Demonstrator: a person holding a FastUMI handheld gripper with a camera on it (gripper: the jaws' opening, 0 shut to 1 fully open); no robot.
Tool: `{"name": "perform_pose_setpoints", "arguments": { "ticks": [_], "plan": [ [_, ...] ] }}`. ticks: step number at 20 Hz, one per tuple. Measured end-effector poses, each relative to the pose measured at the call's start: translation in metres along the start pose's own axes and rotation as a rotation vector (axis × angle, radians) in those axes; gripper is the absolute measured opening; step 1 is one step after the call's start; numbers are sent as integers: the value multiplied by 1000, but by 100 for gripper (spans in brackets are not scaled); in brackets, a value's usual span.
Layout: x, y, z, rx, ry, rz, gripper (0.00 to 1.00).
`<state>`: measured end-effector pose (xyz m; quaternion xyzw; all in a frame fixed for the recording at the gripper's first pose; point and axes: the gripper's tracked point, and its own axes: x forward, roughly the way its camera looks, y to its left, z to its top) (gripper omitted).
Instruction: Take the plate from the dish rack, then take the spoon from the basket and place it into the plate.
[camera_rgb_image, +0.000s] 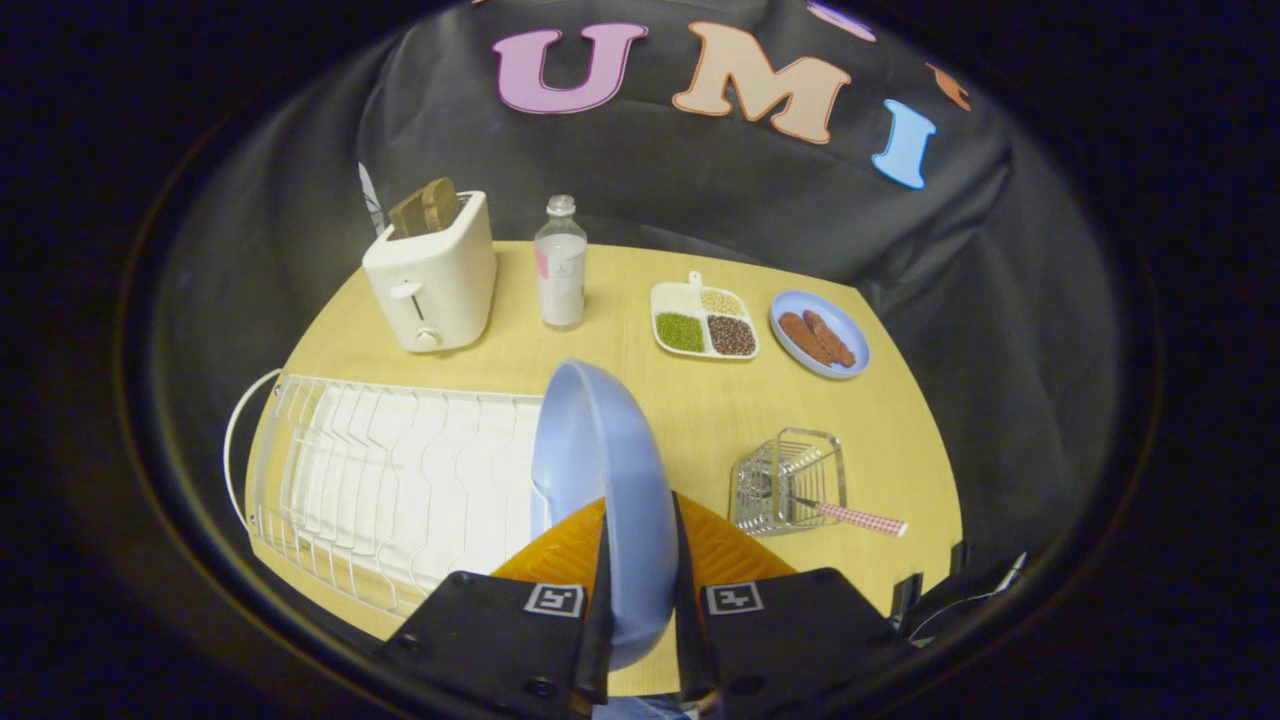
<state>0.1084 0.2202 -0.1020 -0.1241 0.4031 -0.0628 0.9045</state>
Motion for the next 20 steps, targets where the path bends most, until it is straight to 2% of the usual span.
{"name": "perform_pose_setpoints", "arguments": {
  "ticks": [3,5,8,12,15,20],
  "plan": [
    [-12,-10,20,-45,-36,-73,29],
    [-20,-8,25,-71,-40,-71,28],
    [-25,-14,29,-35,-46,-32,25],
    [-35,-37,33,119,-56,90,26],
    [-52,-62,35,245,-90,236,25],
    [-83,-117,0,467,-146,451,25]
  ]
}}
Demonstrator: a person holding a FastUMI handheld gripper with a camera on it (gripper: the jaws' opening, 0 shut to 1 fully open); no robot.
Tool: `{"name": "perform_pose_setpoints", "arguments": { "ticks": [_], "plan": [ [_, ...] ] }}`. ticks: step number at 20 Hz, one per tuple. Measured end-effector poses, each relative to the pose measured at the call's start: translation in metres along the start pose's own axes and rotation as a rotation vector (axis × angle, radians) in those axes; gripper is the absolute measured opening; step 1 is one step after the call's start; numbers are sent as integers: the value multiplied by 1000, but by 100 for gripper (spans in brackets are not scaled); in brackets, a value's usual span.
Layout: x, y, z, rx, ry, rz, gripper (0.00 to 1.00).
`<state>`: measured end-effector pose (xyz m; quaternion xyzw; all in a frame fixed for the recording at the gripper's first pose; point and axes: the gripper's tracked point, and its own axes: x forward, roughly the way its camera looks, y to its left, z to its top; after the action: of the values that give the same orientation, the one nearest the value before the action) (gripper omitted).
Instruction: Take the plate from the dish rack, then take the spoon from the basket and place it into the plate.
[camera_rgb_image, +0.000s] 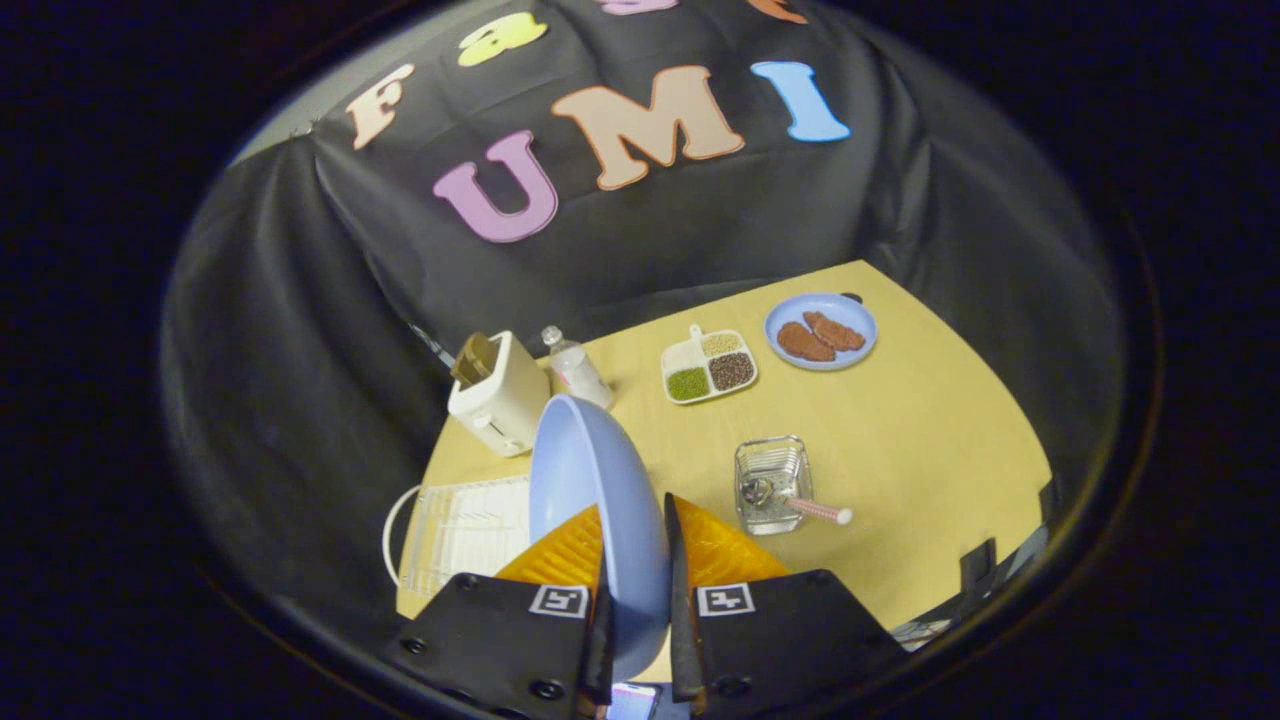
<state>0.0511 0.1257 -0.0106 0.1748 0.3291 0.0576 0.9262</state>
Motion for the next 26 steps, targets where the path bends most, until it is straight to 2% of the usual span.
{"name": "perform_pose_setpoints", "arguments": {
  "ticks": [6,8,12,20,22,26],
  "plan": [
    [-45,-71,-63,192,-43,153,25],
    [-47,-102,-89,230,-43,149,25],
    [-29,-155,-129,283,-25,88,25],
    [36,-190,-161,359,-9,76,25],
    [44,-196,-163,348,-17,62,25],
    [53,-202,-161,384,-37,87,26]
  ]
}}
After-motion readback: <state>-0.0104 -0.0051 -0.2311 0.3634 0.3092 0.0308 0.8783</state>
